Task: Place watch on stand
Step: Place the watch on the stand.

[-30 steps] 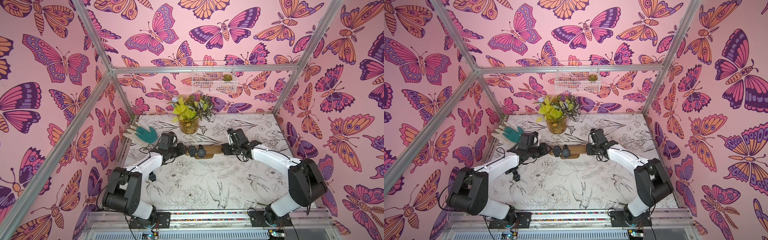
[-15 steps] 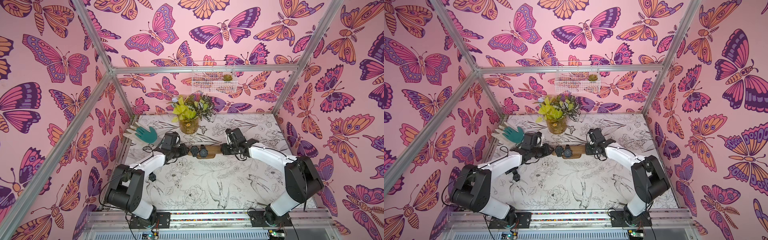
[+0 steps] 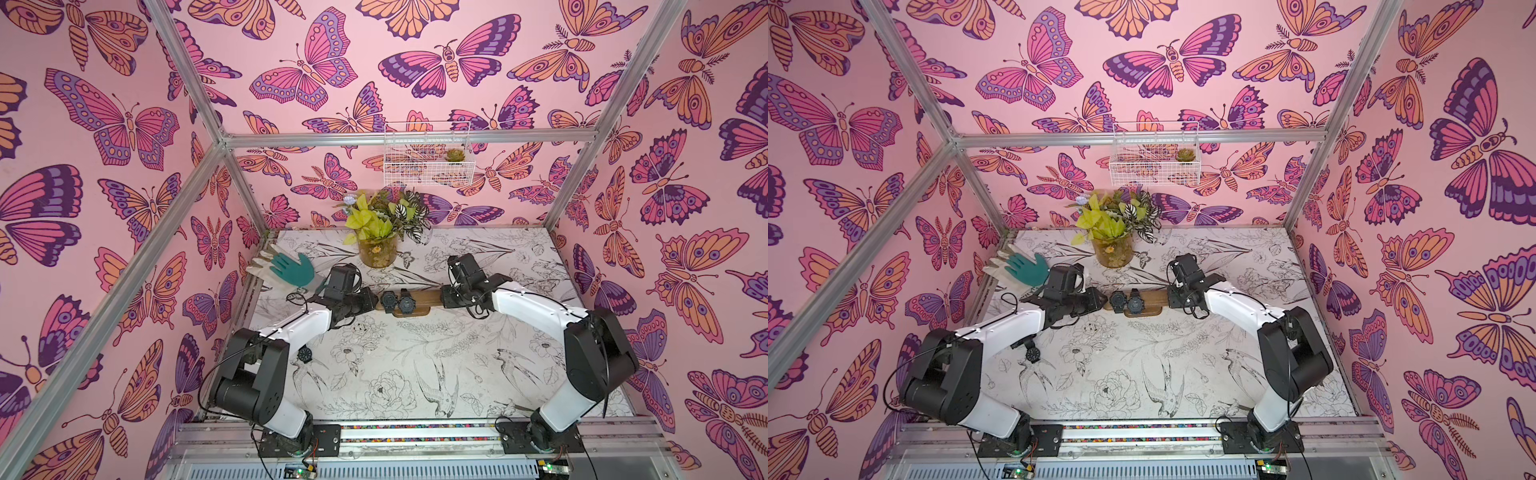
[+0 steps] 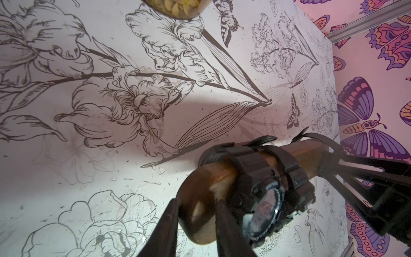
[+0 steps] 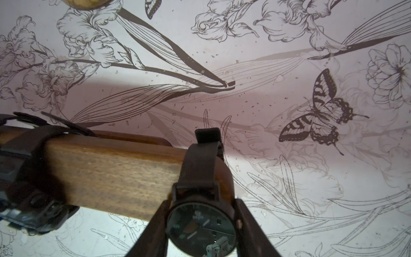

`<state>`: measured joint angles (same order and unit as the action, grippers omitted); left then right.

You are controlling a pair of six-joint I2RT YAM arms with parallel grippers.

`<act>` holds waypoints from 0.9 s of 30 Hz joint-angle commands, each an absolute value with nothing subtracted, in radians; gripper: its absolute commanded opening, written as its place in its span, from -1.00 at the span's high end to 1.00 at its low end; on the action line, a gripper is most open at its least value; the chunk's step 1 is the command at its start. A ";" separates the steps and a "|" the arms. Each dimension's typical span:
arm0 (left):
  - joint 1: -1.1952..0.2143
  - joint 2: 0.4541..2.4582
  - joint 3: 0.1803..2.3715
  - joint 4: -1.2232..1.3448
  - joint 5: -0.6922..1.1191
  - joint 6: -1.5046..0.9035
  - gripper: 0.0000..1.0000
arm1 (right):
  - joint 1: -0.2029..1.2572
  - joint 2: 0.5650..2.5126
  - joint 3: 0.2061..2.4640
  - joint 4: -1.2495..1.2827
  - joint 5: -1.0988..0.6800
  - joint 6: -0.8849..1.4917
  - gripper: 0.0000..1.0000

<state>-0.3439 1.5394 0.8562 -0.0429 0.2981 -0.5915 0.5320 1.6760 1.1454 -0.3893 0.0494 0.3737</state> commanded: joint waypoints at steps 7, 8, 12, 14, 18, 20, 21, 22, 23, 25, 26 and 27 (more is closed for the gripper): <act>-0.373 1.530 0.858 -0.032 0.336 -0.580 0.39 | 0.565 1.720 1.185 -0.414 0.008 0.382 0.16; -0.373 1.529 0.859 -0.032 0.336 -0.580 0.40 | 0.564 1.720 1.186 -0.416 0.011 0.380 0.11; -0.373 1.529 0.862 -0.033 0.334 -0.581 0.39 | 0.564 1.719 1.192 -0.429 0.039 0.375 -0.12; -0.373 1.529 0.864 -0.032 0.333 -0.581 0.40 | 0.564 1.718 1.195 -0.436 0.055 0.369 -0.42; -0.373 1.527 0.864 -0.032 0.333 -0.581 0.40 | 0.564 1.714 1.198 -0.445 0.073 0.357 -0.40; -0.373 1.530 0.864 -0.033 0.333 -0.580 0.40 | 0.565 1.708 1.195 -0.442 0.072 0.354 -0.31; -0.373 1.529 0.863 -0.032 0.333 -0.581 0.40 | 0.565 1.704 1.195 -0.443 0.074 0.354 -0.28; -0.373 1.530 0.864 -0.033 0.332 -0.581 0.41 | 0.566 1.701 1.196 -0.445 0.082 0.354 -0.26; -0.373 1.531 0.864 -0.033 0.331 -0.580 0.41 | 0.566 1.696 1.197 -0.448 0.095 0.354 -0.26; -0.373 1.532 0.864 -0.033 0.332 -0.581 0.41 | 0.567 1.695 1.199 -0.456 0.119 0.349 -0.25; -0.373 1.533 0.865 -0.034 0.333 -0.580 0.40 | 0.567 1.692 1.201 -0.461 0.127 0.347 -0.23; -0.373 1.533 0.865 -0.034 0.336 -0.580 0.41 | 0.567 1.692 1.202 -0.462 0.129 0.344 -0.22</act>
<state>-0.3557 1.5394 0.8562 -0.0437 0.2897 -0.5911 0.5549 1.6989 1.1801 -0.4240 0.1013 0.3645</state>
